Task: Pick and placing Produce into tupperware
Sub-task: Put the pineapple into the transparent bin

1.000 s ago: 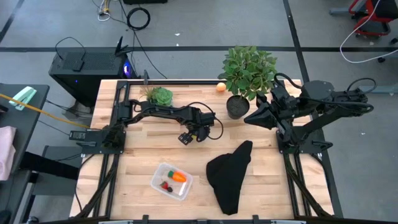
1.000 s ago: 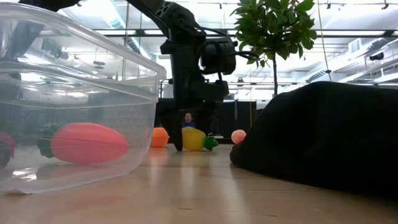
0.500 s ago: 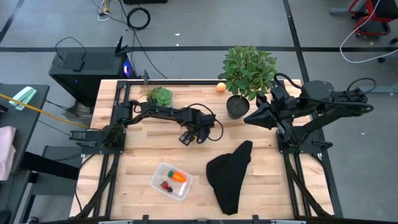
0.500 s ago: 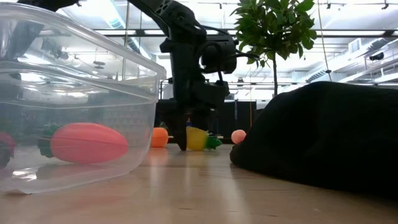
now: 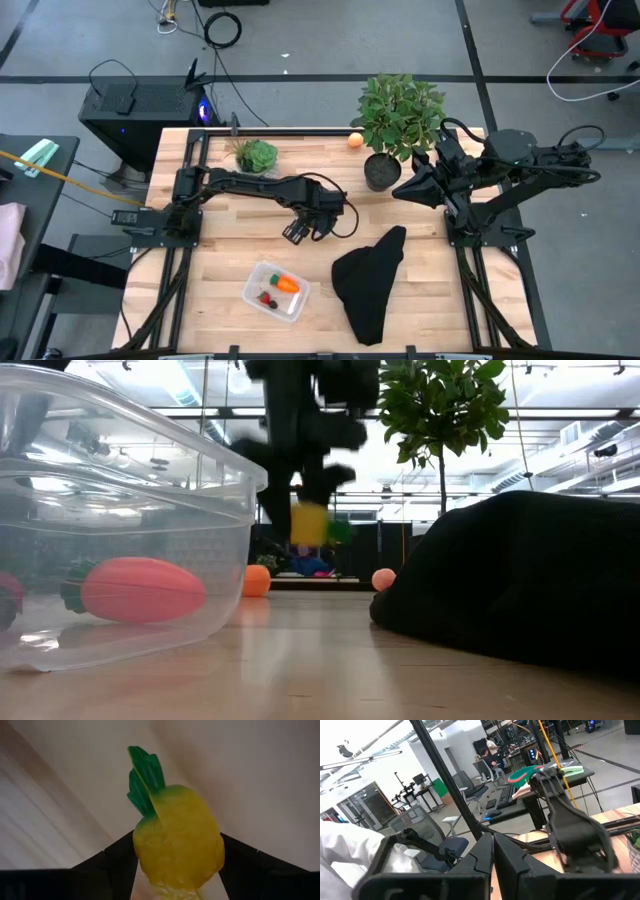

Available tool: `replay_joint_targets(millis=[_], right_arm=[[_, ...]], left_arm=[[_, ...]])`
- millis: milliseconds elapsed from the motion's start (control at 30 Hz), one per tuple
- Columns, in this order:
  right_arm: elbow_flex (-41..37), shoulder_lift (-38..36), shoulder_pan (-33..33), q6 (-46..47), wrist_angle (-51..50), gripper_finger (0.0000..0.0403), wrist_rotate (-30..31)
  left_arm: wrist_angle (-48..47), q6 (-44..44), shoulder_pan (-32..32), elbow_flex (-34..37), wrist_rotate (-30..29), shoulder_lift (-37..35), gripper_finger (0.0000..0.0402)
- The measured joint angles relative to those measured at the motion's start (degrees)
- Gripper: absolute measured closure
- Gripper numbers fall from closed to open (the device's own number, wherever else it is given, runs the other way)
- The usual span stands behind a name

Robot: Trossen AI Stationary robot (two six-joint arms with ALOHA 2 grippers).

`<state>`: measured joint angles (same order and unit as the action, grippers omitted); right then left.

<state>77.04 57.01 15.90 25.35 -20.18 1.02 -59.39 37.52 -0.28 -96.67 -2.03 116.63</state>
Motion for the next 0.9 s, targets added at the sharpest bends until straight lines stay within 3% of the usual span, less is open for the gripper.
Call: replay_joint_targets(millis=[167,367,667,900], right_arm=[[0.0,-0.02,0.0,-0.44,-0.38,0.038,0.0],[0.0,-0.02,0.0,-0.97,-1.49,0.038,-0.01],[0.0,0.0,0.0,-0.96,-3.77,0.038,-1.08],[0.0,0.01,0.02,-0.88,-4.07,0.038,-3.02]], left_arm=[[-10.88,-6.09,-3.2,-9.45,4.75,-0.21,0.0152],[-18.35,-20.42,-8.24,-17.48,12.83,-0.28,0.0163],[-19.01,-45.32,-17.6,-14.05,14.31,-0.17,0.0153],[-18.0,-50.76,-25.97,-13.08,14.01,-0.17,0.0169]])
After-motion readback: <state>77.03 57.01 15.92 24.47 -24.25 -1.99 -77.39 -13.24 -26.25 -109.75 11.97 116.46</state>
